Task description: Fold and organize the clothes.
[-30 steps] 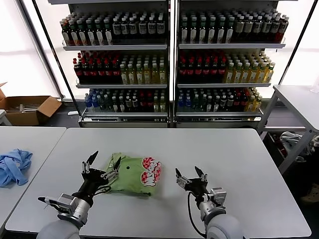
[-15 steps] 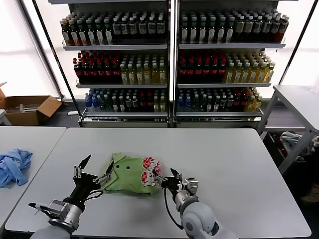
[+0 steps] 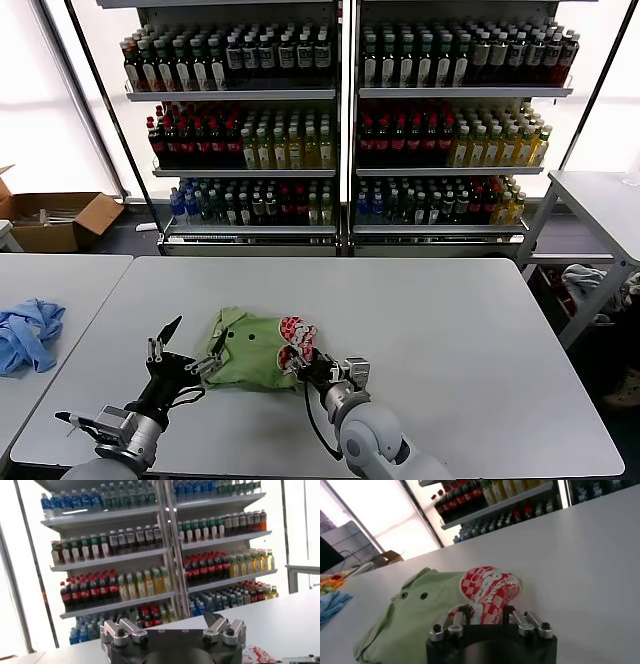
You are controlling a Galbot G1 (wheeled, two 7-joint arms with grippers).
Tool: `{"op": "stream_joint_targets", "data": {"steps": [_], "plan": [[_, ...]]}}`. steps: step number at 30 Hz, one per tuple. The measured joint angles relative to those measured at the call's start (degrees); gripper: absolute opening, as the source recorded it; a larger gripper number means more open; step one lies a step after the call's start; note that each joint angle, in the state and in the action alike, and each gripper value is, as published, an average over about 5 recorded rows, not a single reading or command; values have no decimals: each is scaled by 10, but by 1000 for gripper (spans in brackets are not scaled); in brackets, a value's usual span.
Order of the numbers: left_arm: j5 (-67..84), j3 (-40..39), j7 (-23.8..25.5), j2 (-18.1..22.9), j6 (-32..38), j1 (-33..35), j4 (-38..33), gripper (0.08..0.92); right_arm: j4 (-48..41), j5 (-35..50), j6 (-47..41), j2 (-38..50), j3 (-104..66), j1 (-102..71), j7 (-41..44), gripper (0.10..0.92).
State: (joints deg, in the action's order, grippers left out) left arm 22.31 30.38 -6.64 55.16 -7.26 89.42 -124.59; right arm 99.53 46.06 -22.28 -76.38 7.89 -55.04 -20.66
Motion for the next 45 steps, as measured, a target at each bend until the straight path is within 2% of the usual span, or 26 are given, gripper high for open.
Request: {"op": "stream_joint_targets", "data": {"steps": [9, 12, 23, 27, 36, 45], "plan": [[-1, 1, -4, 2, -6, 1, 5, 823, 3, -6, 13, 9, -11, 2, 2, 173], [-1, 2, -6, 2, -7, 2, 4, 823, 11, -7, 17, 20, -21, -4, 6, 149], [-1, 0, -9, 6, -9, 3, 4, 823, 51, -10, 22, 93, -81, -45, 33, 155], [-1, 0, -12, 6, -10, 4, 5, 823, 53, -24, 20, 118, -103, -58, 45, 232], [0, -1, -15, 8, -10, 5, 3, 823, 52, -78, -5, 157, -142, -66, 80, 491], [0, 1, -17, 7, -9, 7, 4, 823, 101, -122, -25, 215, -189, -94, 95, 749]]}}
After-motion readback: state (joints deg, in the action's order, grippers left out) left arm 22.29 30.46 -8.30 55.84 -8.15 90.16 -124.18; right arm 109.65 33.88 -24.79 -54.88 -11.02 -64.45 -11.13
